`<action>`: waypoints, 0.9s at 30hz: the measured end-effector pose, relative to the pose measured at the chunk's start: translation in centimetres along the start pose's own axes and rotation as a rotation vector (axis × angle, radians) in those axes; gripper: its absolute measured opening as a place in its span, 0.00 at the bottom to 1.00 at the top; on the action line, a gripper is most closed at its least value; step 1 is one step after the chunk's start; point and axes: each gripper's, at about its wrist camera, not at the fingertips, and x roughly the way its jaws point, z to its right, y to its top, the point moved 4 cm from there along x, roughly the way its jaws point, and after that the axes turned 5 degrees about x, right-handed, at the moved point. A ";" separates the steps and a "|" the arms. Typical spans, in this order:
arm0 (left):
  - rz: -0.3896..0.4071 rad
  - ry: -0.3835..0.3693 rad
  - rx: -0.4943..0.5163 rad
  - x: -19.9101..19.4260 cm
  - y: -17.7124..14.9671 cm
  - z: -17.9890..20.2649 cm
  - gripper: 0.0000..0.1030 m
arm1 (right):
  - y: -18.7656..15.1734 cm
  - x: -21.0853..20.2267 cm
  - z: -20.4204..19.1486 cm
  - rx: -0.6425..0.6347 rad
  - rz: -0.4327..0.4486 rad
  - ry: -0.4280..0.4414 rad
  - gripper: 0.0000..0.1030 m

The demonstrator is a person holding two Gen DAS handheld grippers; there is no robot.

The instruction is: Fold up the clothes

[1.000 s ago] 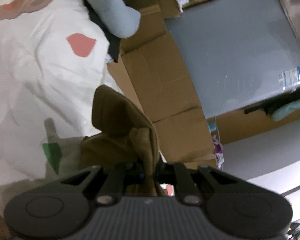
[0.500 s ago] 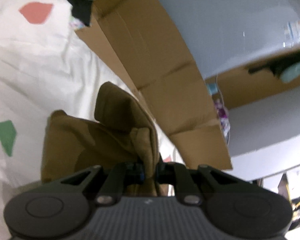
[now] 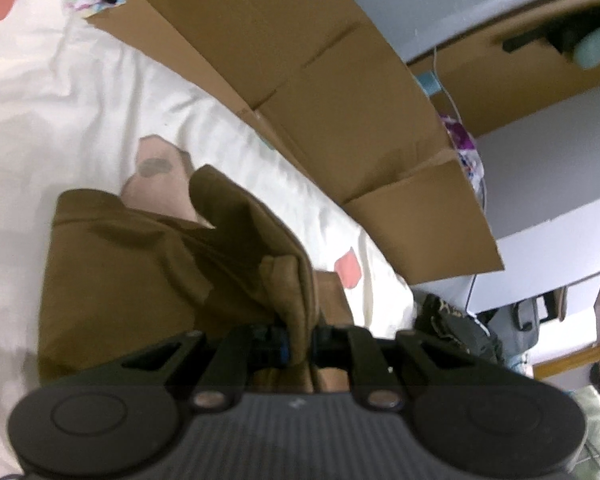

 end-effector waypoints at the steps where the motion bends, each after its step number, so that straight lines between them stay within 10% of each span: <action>1: -0.003 0.006 0.003 0.4 -0.1 0.2 0.10 | -0.1 -0.1 0.3 0.009 0.004 -0.004 0.05; 27: -0.199 0.271 0.162 11.0 -3.5 5.3 0.11 | -2.3 -0.6 10.5 0.321 0.024 -0.082 0.05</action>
